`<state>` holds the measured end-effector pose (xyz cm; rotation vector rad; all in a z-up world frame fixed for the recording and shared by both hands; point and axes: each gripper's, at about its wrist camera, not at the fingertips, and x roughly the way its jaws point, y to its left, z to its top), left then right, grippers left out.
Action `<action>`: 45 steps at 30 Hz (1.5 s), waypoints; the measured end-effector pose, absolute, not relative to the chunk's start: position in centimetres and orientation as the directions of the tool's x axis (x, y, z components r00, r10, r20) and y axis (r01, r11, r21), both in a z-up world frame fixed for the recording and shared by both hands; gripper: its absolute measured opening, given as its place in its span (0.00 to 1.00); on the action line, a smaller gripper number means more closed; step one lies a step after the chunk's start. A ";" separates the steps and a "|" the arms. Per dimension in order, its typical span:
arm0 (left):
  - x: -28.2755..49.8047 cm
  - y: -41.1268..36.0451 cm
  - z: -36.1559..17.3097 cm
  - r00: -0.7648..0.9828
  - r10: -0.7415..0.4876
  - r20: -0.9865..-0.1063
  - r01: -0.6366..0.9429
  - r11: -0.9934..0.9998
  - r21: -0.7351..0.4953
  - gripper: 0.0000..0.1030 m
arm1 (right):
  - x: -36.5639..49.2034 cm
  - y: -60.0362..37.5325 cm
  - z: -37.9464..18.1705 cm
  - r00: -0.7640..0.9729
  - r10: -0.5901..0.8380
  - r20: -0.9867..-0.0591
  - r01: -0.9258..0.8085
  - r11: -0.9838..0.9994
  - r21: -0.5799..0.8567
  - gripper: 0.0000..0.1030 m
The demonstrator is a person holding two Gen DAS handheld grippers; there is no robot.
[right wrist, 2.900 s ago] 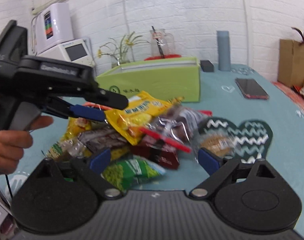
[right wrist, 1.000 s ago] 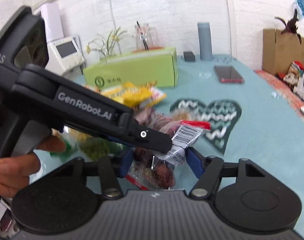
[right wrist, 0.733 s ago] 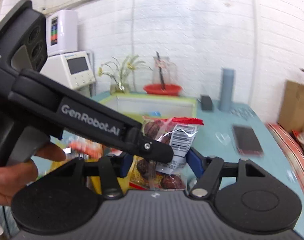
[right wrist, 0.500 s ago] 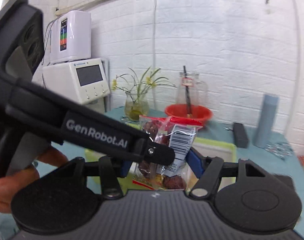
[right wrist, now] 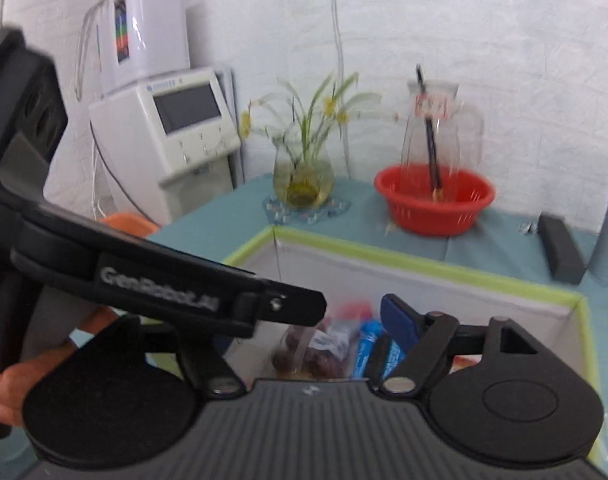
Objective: Organize snacks
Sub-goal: 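Place the red-date bag into the green box with the left gripper, then grasp the yellow chip bag from the pile with the left gripper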
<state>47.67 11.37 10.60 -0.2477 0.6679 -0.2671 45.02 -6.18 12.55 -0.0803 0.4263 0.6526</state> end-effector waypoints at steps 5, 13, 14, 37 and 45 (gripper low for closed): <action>40.5 8.7 14.7 0.795 -0.374 -0.478 0.277 0.924 -0.262 0.65 | 36.5 -9.6 15.8 0.788 0.536 -0.303 -0.572 0.819 -0.039 0.91; 30.7 4.3 9.6 0.737 -0.398 -0.546 0.325 0.917 -0.231 0.72 | 25.7 -14.1 9.0 0.778 0.467 -0.420 -0.486 0.871 0.068 0.91; 29.8 3.8 8.3 0.722 -0.392 -0.570 0.318 0.920 -0.229 0.70 | 24.7 -14.6 7.6 0.765 0.467 -0.444 -0.475 0.874 0.101 0.91; 30.8 0.1 6.8 0.588 -0.465 -0.661 0.422 0.874 -0.239 0.15 | 25.0 -14.0 4.9 0.718 0.534 -0.446 -0.494 0.843 0.214 0.93; 25.4 -6.3 7.0 0.500 -0.616 -0.609 0.499 0.780 -0.378 0.15 | 16.6 -21.1 5.5 0.806 0.381 -0.453 -0.366 0.922 0.126 0.93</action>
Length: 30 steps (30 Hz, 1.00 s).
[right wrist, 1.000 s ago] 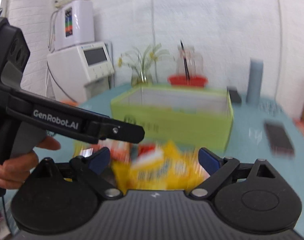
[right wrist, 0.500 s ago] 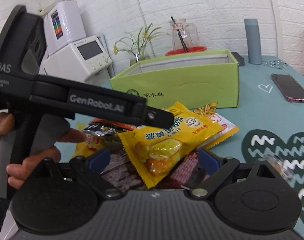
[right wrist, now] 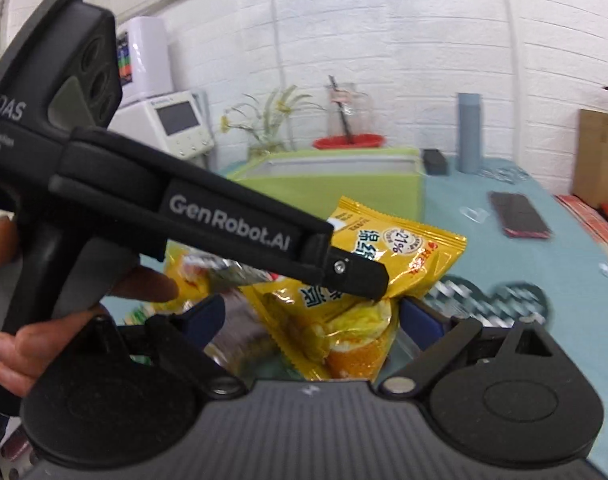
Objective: Organize snacks
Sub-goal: 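Grasp the yellow chip bag from the pile with the left gripper, then lift the yellow chip bag with the left gripper and drop it into the box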
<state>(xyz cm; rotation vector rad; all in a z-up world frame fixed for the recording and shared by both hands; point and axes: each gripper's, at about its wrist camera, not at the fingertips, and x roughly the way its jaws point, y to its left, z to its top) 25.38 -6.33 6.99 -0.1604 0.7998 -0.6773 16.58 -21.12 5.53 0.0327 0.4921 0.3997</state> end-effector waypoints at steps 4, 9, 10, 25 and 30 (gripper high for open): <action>24.5 -10.2 3.4 0.418 -0.618 -0.666 0.500 0.769 -0.400 0.16 | 15.4 -24.0 3.0 0.776 0.323 -0.541 -0.296 0.945 0.140 0.93; 23.9 -10.5 2.6 0.458 -0.559 -0.691 0.463 0.814 -0.351 0.41 | 14.6 -25.3 1.0 0.765 0.321 -0.558 -0.267 0.947 0.178 0.93; 23.9 -10.2 3.0 0.474 -0.554 -0.685 0.462 0.818 -0.342 0.45 | 14.0 -25.6 0.8 0.771 0.325 -0.548 -0.264 0.946 0.191 0.99; 25.7 -10.8 2.6 0.358 -0.640 -0.680 0.536 0.737 -0.411 0.12 | 14.2 -25.8 0.6 0.830 0.295 -0.473 -0.217 0.952 0.214 0.73; 25.8 -9.1 6.3 0.422 -0.677 -0.603 0.546 0.721 -0.427 0.12 | 14.9 -25.0 4.0 0.859 0.298 -0.417 -0.249 0.954 0.170 0.75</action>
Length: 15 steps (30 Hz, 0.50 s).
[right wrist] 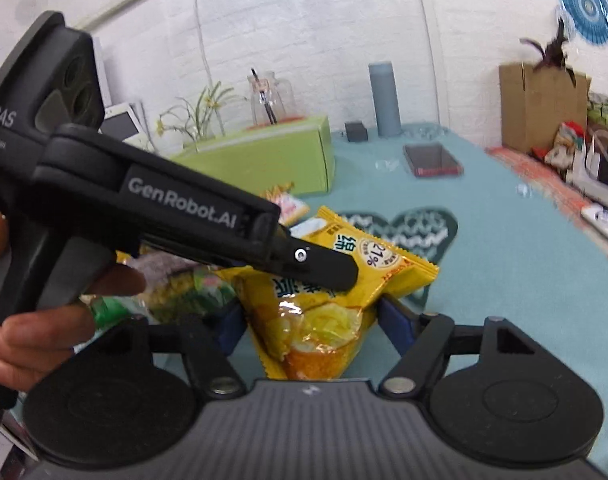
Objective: Organize snacks
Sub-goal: 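Lift the yellow chip bag with the left gripper and drop it into the box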
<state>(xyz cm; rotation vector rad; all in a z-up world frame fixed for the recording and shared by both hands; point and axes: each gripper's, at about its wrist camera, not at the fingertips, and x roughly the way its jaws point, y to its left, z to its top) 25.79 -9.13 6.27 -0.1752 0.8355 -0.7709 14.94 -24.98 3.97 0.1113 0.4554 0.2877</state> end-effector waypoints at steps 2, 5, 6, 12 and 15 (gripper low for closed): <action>26.8 -8.1 7.7 0.461 -0.671 -0.581 0.539 0.732 -0.417 0.12 | 16.5 -24.2 5.2 0.861 0.322 -0.395 -0.283 0.946 0.156 0.77; 29.6 -5.7 9.4 0.534 -0.633 -0.560 0.501 0.771 -0.394 0.13 | 20.7 -21.9 7.1 0.847 0.372 -0.379 -0.353 0.928 0.121 0.77; 30.7 -4.7 10.0 0.558 -0.615 -0.557 0.480 0.787 -0.389 0.13 | 22.1 -20.9 7.7 0.839 0.393 -0.376 -0.380 0.918 0.111 0.77; 39.1 2.4 14.0 0.712 -0.480 -0.512 0.367 0.877 -0.311 0.13 | 33.4 -12.7 11.8 0.781 0.519 -0.348 -0.545 0.838 0.025 0.77; 44.0 5.4 14.2 0.743 -0.431 -0.512 0.303 0.899 -0.316 0.14 | 38.1 -8.8 12.8 0.760 0.533 -0.373 -0.582 0.813 -0.024 0.77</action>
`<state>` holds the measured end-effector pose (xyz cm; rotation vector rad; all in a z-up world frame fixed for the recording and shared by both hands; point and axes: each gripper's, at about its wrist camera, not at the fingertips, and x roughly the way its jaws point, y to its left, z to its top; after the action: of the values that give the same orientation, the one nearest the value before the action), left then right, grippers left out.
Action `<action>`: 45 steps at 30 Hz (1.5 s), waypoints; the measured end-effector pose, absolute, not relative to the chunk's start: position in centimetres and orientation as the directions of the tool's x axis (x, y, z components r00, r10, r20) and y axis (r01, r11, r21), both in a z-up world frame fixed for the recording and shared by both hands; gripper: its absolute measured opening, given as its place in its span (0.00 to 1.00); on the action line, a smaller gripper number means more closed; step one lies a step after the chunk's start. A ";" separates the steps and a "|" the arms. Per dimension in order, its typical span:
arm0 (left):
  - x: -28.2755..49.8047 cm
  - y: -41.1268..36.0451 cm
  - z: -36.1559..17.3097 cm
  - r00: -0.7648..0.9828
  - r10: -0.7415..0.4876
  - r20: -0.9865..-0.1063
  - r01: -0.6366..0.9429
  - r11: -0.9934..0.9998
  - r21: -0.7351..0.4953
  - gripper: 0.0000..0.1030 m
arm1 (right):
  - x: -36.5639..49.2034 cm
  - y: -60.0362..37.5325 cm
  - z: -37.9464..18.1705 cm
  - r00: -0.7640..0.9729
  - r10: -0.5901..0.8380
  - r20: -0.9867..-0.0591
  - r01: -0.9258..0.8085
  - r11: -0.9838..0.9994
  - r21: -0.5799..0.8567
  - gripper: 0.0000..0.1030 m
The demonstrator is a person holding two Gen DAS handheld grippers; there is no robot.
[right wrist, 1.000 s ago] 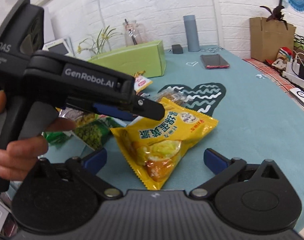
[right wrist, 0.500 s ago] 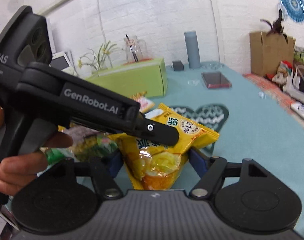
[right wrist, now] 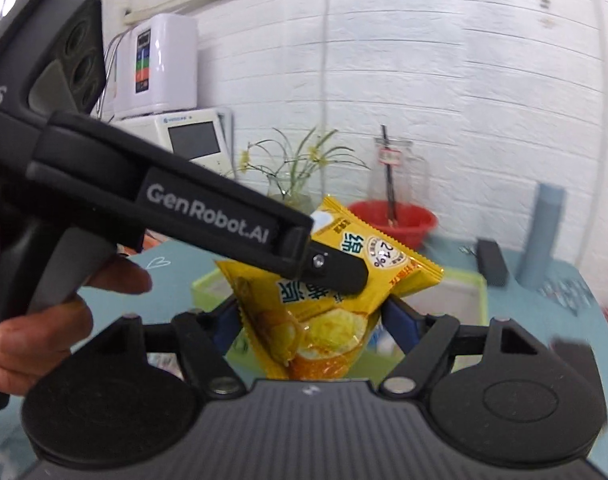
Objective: Organize snacks
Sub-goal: 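Lift the yellow chip bag with the left gripper and drop it into the box, then return the left gripper to the pile and grasp the green pea bag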
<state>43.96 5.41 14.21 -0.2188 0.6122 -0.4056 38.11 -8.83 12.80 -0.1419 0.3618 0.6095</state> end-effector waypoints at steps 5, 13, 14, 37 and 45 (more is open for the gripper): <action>49.8 7.9 11.3 0.733 -0.392 -0.557 0.244 0.915 -0.323 0.20 | 44.3 -5.3 11.0 0.713 0.528 -0.461 -0.613 0.789 -0.046 0.76; 47.3 8.9 11.6 0.809 -0.308 -0.501 0.203 0.946 -0.253 0.51 | 43.6 -9.2 12.9 0.805 0.448 -0.388 -0.507 0.860 -0.061 0.90; 46.0 8.9 12.7 0.820 -0.321 -0.474 0.217 0.941 -0.261 0.56 | 42.2 -10.4 14.0 0.826 0.438 -0.356 -0.490 0.869 -0.067 0.90; 21.1 5.1 4.7 0.703 -0.424 -0.572 0.238 0.897 -0.373 0.59 | 16.1 -18.0 1.8 0.763 0.392 -0.514 -0.329 0.920 0.214 1.00; 21.0 -0.3 4.1 0.614 -0.526 -0.588 0.391 0.850 -0.352 0.53 | 13.9 -16.7 1.3 0.774 0.357 -0.524 -0.343 0.931 0.127 0.99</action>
<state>21.02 -0.30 4.12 -0.1963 0.7398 -0.5328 13.94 -16.74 1.31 0.0250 0.5722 0.3788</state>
